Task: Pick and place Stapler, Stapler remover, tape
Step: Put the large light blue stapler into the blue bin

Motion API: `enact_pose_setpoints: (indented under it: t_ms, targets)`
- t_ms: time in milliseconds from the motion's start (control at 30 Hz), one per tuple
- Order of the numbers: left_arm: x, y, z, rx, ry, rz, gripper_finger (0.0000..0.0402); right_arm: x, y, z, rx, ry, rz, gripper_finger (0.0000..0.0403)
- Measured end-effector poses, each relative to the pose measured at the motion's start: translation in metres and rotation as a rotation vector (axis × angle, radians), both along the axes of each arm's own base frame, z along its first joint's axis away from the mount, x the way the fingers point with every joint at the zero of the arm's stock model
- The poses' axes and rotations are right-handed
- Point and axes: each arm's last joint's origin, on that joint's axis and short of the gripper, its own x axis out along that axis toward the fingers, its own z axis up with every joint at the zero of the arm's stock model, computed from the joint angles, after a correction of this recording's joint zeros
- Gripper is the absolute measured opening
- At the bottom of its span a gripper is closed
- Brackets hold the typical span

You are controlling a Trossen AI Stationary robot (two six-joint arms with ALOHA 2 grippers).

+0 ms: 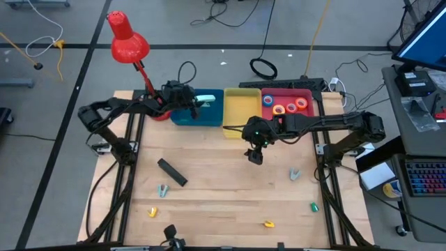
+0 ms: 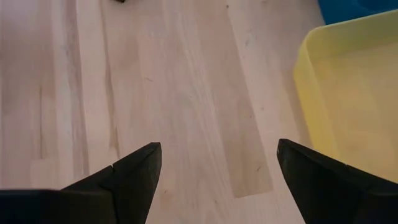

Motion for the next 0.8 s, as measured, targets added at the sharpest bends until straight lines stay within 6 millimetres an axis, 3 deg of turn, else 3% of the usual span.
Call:
enact_pose_setpoints:
  t_ms: [200, 800]
  targets:
    - [-0.001, 0.011, -0.016, 0.020, 0.024, -0.014, 0.0135, 0.000, -0.005, 0.000, 0.012, -0.006, -0.033, 0.0308]
    - [-0.012, 0.025, -0.026, 0.037, 0.086, -0.025, 0.0135, 0.006, -0.006, 0.004, 0.007, -0.073, -0.041, 0.0308]
